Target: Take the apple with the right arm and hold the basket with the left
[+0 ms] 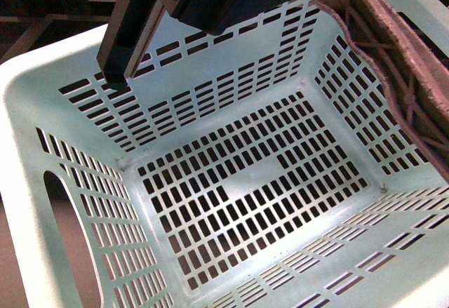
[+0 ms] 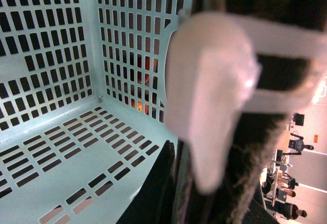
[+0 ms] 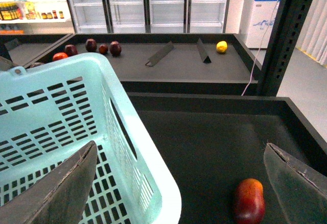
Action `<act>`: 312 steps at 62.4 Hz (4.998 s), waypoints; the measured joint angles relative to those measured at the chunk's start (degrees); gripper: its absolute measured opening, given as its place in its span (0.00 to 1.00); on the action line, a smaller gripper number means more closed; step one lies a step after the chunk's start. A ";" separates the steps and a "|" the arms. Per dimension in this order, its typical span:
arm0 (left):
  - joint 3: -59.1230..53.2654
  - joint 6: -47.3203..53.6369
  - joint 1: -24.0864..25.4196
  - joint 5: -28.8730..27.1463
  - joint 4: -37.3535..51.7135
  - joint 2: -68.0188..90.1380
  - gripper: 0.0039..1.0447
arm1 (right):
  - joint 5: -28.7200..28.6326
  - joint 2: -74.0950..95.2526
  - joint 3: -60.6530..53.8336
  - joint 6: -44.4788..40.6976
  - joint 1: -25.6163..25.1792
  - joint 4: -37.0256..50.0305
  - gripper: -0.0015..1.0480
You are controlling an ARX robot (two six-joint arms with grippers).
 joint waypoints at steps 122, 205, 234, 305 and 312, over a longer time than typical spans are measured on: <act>0.02 0.87 0.02 -0.87 0.00 0.13 0.07 | 6.49 133.87 40.85 3.93 -21.00 32.70 0.91; 0.02 0.87 0.02 -0.85 0.00 0.13 0.07 | -5.95 67.95 24.59 1.09 -13.62 10.38 0.62; 0.02 0.85 0.02 -0.83 0.00 0.13 0.07 | 5.75 56.54 28.11 12.66 15.50 5.03 0.62; -0.02 1.01 0.02 -0.76 -0.11 0.31 0.07 | 5.29 33.05 9.03 3.41 5.92 22.43 0.58; -0.02 1.05 0.02 -0.83 -0.11 0.31 0.07 | 0.42 30.40 7.04 1.92 1.46 22.34 0.41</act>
